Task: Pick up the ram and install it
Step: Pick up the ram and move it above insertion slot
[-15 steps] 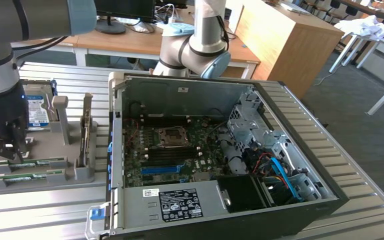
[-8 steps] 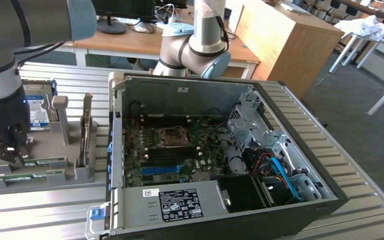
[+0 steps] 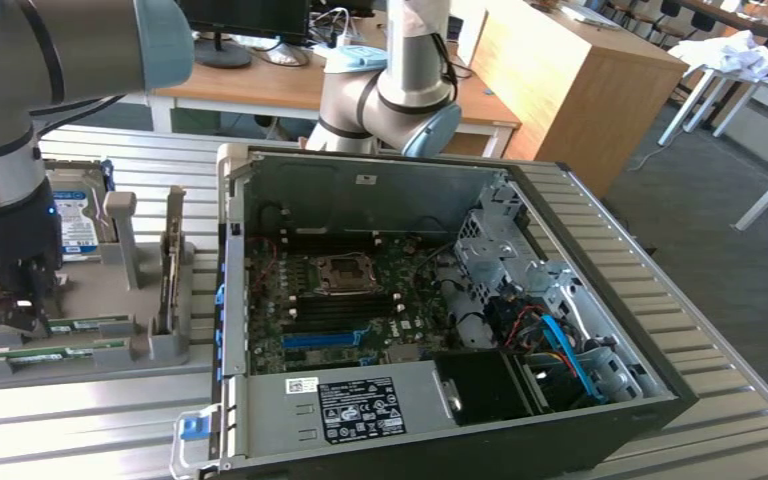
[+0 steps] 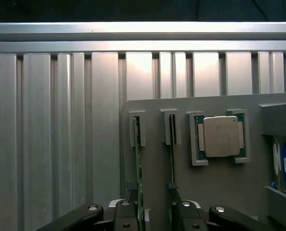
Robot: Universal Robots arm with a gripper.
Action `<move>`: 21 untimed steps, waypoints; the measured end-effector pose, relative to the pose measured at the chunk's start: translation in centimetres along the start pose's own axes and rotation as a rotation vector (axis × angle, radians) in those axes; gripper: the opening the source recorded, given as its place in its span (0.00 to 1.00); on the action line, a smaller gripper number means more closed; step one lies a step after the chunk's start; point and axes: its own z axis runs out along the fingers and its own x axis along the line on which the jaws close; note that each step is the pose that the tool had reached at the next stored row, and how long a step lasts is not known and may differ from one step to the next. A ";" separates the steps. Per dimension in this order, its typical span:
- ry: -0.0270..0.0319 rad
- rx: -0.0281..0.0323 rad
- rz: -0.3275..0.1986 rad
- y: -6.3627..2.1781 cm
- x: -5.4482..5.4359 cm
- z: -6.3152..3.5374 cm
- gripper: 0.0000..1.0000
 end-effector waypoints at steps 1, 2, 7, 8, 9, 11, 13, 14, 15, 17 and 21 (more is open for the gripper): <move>0.0000 0.0000 0.000 0.00 0.0 0.00 0.36; 0.0000 0.0000 0.000 0.00 0.0 0.00 0.36; -0.0002 0.0002 0.000 -0.02 0.4 0.01 0.36; -0.0001 0.0002 0.000 -0.02 0.5 0.01 0.36; -0.0001 0.0002 0.000 -0.02 0.6 0.00 0.36; -0.0001 0.0001 0.000 -0.02 0.7 0.00 0.36; -0.0001 0.0001 0.000 -0.02 0.7 0.00 0.36; -0.0001 0.0002 0.000 -0.02 0.7 0.00 0.36; -0.0002 0.0003 0.000 -0.03 0.7 0.05 0.36; 0.0000 0.0001 0.000 -0.04 0.7 0.56 0.36; -0.0002 0.0002 0.000 -0.06 0.7 1.11 0.36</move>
